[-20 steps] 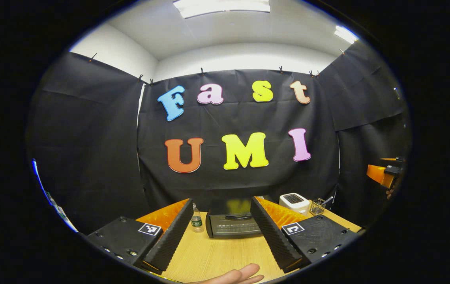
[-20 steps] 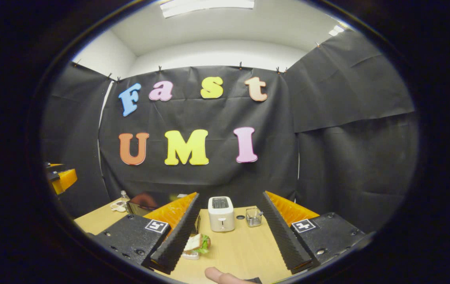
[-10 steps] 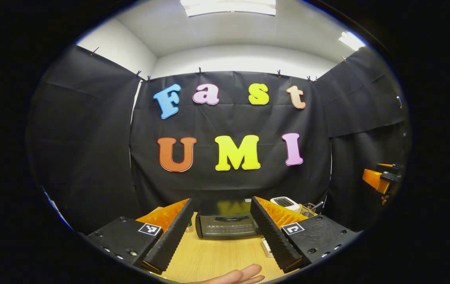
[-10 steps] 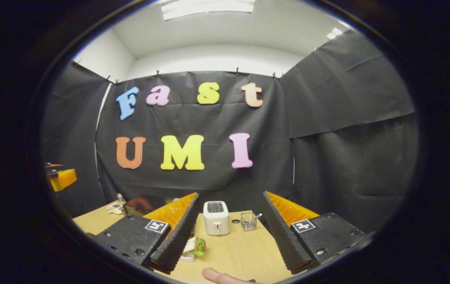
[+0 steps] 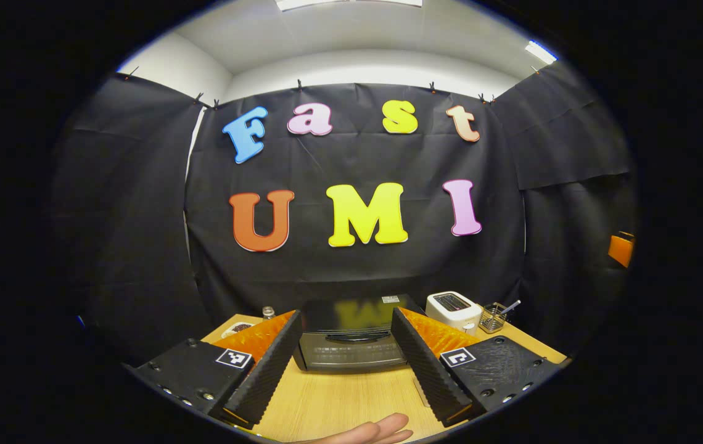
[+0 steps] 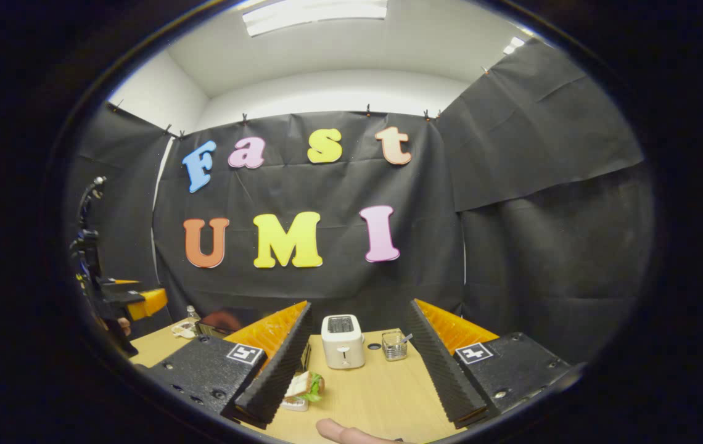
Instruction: Open the electric oven with the left hand, put the food in, and close the electric oven.
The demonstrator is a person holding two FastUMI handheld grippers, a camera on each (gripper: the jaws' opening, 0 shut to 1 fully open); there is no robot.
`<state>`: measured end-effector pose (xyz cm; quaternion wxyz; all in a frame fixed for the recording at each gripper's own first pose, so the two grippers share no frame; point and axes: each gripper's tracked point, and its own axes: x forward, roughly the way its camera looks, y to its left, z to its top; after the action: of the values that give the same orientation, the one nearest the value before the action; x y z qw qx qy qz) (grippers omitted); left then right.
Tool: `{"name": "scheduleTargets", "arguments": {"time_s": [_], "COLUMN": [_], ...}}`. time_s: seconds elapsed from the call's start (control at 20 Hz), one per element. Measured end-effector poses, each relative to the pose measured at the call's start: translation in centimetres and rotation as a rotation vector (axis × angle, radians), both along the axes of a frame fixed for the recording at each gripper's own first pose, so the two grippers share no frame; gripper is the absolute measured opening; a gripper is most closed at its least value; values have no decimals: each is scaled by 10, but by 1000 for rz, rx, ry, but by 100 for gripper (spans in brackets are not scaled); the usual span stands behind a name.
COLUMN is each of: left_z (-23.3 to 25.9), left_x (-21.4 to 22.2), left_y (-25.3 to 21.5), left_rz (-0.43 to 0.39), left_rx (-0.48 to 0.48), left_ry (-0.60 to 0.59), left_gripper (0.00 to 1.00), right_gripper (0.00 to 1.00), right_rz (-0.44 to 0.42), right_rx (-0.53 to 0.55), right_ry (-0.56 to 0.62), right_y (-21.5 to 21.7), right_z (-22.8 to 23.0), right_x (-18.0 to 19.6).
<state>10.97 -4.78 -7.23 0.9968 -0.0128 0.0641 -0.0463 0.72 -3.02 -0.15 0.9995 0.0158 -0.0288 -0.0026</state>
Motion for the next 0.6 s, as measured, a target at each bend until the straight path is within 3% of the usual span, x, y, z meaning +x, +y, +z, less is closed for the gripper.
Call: {"name": "scheduleTargets", "arguments": {"time_s": [0.4,0.6], "left_z": [-85,-116], "left_x": [99,135], "left_y": [-31,-28], "left_rz": [-10,21], "left_rx": [-4,28], "left_ry": [174,241], "left_gripper": [96,95], "right_gripper": [98,98], "right_rz": [10,-4], "right_rx": [9,8], "right_ry": [-8,-31], "right_y": [-18,-34], "right_z": [-8,-8], "right_x": [2,-3]}}
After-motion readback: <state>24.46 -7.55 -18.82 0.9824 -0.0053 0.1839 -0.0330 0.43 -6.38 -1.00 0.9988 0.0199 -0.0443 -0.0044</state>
